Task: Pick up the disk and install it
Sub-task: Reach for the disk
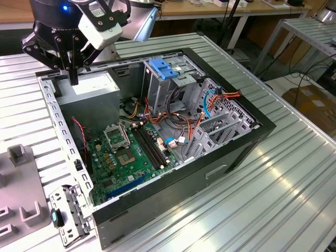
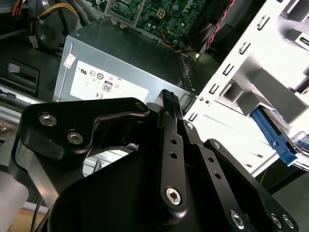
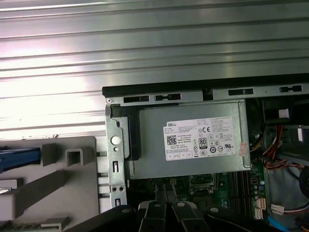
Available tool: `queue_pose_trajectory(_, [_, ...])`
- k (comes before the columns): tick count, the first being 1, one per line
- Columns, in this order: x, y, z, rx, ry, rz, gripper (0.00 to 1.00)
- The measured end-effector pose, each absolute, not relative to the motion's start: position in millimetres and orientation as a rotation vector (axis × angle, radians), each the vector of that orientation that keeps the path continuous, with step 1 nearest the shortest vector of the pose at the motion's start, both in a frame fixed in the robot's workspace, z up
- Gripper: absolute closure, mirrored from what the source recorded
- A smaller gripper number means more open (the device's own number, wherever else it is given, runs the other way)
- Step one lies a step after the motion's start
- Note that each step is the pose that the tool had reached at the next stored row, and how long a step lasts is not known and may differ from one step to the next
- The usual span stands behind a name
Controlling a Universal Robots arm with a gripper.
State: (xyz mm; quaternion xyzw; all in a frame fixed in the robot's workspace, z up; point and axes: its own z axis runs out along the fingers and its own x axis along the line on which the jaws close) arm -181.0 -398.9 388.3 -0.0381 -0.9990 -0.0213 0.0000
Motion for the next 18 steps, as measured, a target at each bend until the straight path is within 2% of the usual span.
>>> queue_pose_trajectory(18, [-193,-399,387,-0.120,-3.132,-0.066,0.89])
